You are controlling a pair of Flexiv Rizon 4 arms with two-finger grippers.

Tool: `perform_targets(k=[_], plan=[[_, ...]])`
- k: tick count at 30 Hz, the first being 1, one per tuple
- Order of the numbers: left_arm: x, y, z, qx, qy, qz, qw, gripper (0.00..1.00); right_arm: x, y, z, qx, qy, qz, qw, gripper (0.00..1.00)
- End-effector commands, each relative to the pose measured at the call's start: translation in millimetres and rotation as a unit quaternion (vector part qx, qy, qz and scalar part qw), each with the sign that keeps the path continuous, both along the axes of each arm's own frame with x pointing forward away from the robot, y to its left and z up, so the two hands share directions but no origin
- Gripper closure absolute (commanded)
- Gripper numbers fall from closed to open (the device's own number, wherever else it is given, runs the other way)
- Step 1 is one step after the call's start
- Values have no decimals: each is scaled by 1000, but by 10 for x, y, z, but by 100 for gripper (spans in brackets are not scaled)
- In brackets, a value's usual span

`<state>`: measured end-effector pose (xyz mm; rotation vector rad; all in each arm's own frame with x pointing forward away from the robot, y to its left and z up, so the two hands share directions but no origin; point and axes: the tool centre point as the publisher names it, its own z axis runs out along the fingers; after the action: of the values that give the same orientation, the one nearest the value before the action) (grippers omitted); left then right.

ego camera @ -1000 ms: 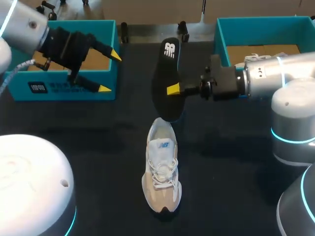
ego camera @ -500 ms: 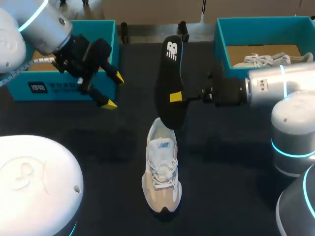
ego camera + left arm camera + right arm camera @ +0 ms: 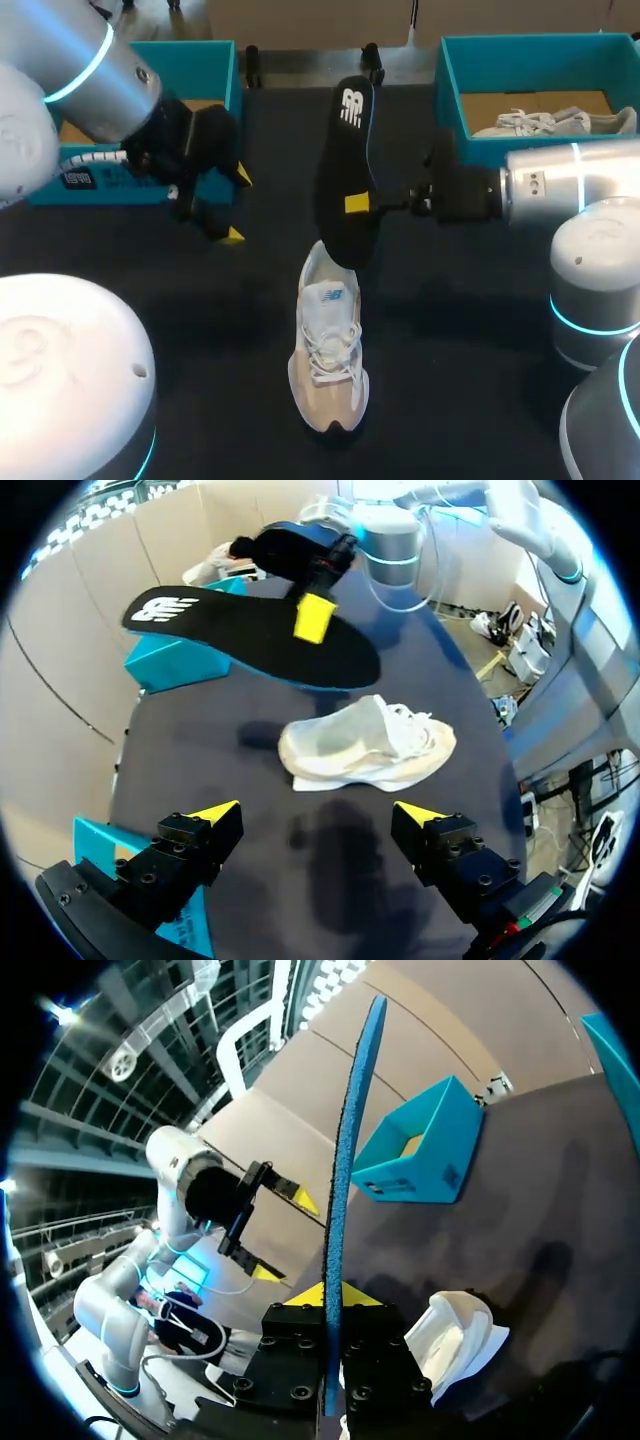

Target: Take the shoe out of the shoebox, open the shoe tongue, remove and reinsert the insole, then place the shoe into the shoebox

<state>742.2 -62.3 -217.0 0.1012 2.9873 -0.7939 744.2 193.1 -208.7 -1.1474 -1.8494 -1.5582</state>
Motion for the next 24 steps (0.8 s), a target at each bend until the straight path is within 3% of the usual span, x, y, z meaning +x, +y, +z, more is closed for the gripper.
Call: perform_targets(k=[1, 13, 24], plan=[[0, 24, -161, -5, 6, -12, 1000, 0, -24, 72, -61, 2, -33, -3, 999, 100], [-224, -53, -494, 12, 45, -74, 996, 0, 73, 206, -228, 15, -102, 12, 995, 100], [-239, -50, -554, 22, 64, -97, 993, 0, 73, 206, -228, 15, -102, 12, 995, 100]])
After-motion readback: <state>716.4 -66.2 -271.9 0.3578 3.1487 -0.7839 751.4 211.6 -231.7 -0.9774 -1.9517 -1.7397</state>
